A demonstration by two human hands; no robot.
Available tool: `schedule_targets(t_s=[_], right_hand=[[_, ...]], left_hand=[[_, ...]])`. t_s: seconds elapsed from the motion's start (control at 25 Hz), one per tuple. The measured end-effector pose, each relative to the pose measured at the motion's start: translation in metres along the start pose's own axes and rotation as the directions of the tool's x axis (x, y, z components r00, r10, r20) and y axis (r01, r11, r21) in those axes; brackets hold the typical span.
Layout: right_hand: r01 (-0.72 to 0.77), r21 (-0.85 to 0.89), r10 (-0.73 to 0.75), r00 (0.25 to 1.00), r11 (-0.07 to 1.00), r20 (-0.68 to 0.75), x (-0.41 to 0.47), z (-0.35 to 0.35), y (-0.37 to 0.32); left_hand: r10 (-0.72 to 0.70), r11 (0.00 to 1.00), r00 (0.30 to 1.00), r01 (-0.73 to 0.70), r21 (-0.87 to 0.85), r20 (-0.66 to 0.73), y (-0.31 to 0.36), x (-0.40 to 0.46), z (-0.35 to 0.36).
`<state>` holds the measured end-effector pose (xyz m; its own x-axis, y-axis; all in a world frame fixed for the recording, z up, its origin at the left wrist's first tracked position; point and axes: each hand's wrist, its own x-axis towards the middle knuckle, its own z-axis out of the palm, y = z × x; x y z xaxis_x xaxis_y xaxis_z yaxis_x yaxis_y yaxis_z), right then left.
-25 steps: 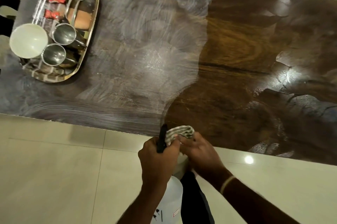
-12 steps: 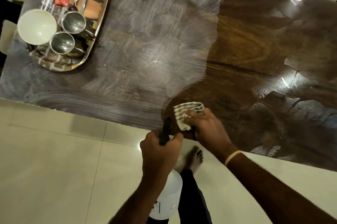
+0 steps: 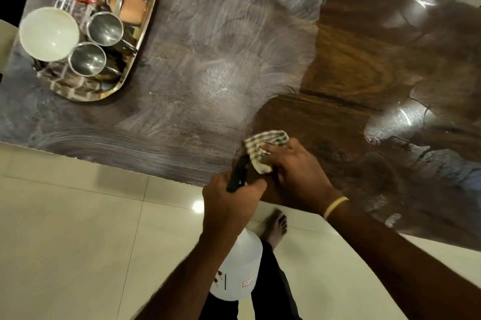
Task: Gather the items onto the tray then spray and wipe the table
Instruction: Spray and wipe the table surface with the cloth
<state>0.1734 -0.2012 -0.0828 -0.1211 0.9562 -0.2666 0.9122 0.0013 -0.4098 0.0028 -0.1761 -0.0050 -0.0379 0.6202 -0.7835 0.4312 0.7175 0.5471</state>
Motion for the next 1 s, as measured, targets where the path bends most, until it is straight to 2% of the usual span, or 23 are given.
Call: schedule_targets(t_s=[0.08, 0.16, 0.2, 0.24, 0.32, 0.4, 0.44, 0.48, 0.52, 0.56, 0.64, 0.72, 0.8, 0.84, 0.92, 0.96, 1.0], right_hand=[[-0.164, 0.058, 0.167, 0.984, 0.985, -0.063, 0.0, -0.015, 0.036], [-0.405, 0.078, 0.413, 0.896, 0.911, -0.163, 0.039, -0.017, 0.074], [-0.462, 0.102, 0.473, 0.857, 0.881, -0.204, 0.065, -0.018, 0.076], [-0.465, 0.119, 0.48, 0.852, 0.877, -0.21, 0.087, -0.016, 0.064], [-0.361, 0.087, 0.37, 0.916, 0.929, -0.152, 0.101, -0.004, 0.024], [-0.097, 0.017, 0.097, 0.995, 0.995, -0.01, 0.07, 0.0, -0.003], [0.005, -0.002, -0.005, 0.999, 1.0, 0.036, 0.047, -0.005, -0.003], [0.028, -0.017, -0.027, 0.999, 0.999, 0.035, 0.03, -0.014, 0.01], [-0.033, -0.007, 0.033, 0.999, 0.999, -0.011, 0.022, -0.026, 0.031], [-0.153, 0.038, 0.156, 0.986, 0.987, -0.064, 0.026, -0.036, 0.055], [-0.401, 0.067, 0.406, 0.899, 0.914, -0.165, 0.06, -0.047, 0.102], [-0.505, 0.036, 0.495, 0.826, 0.862, -0.267, 0.109, -0.049, 0.114], [-0.454, 0.089, 0.459, 0.838, 0.886, -0.296, 0.143, -0.042, 0.088], [-0.36, 0.104, 0.375, 0.887, 0.927, -0.269, 0.146, -0.034, 0.071], [-0.068, 0.033, 0.071, 0.989, 0.997, -0.126, 0.113, -0.018, 0.037], [0.082, 0.011, -0.082, 0.996, 0.997, -0.033, 0.086, -0.011, 0.027], [0.17, -0.003, -0.17, 0.985, 0.985, 0.03, 0.06, -0.012, 0.031]], left_hand=[[-0.02, 1.0, 0.999, 0.021, -0.014, 0.027, 0.004, 0.007, -0.006], [-0.025, 1.0, 0.997, 0.024, 0.007, 0.076, 0.008, 0.014, -0.006], [-0.035, 0.999, 0.995, 0.033, 0.015, 0.098, 0.01, 0.017, -0.005], [-0.04, 0.999, 0.993, 0.037, 0.026, 0.113, 0.013, 0.02, -0.004], [-0.033, 0.999, 0.994, 0.03, 0.031, 0.104, 0.024, 0.023, -0.005], [0.002, 1.0, 0.997, -0.003, 0.013, 0.078, 0.038, 0.026, -0.01], [0.022, 0.999, 0.996, -0.025, 0.034, 0.087, 0.045, 0.027, -0.013], [0.036, 0.997, 0.994, -0.042, 0.057, 0.101, 0.051, 0.029, -0.014], [0.033, 0.997, 0.994, -0.039, 0.059, 0.102, 0.056, 0.031, -0.014], [0.008, 0.999, 0.996, -0.012, 0.044, 0.09, 0.059, 0.034, -0.013], [-0.071, 0.997, 0.996, 0.072, -0.019, 0.062, 0.062, 0.041, -0.006], [-0.118, 0.99, 0.991, 0.122, -0.066, 0.059, 0.065, 0.045, 0.007], [-0.09, 0.994, 0.995, 0.092, -0.062, 0.034, 0.07, 0.044, 0.017], [-0.059, 0.996, 0.998, 0.059, -0.06, 0.001, 0.073, 0.044, 0.022], [0.005, 0.999, 0.999, -0.007, -0.046, -0.052, 0.079, 0.044, 0.027], [0.035, 0.999, 0.997, -0.036, -0.02, -0.065, 0.081, 0.045, 0.027], [0.055, 0.998, 0.996, -0.054, 0.02, -0.068, 0.085, 0.047, 0.029]])
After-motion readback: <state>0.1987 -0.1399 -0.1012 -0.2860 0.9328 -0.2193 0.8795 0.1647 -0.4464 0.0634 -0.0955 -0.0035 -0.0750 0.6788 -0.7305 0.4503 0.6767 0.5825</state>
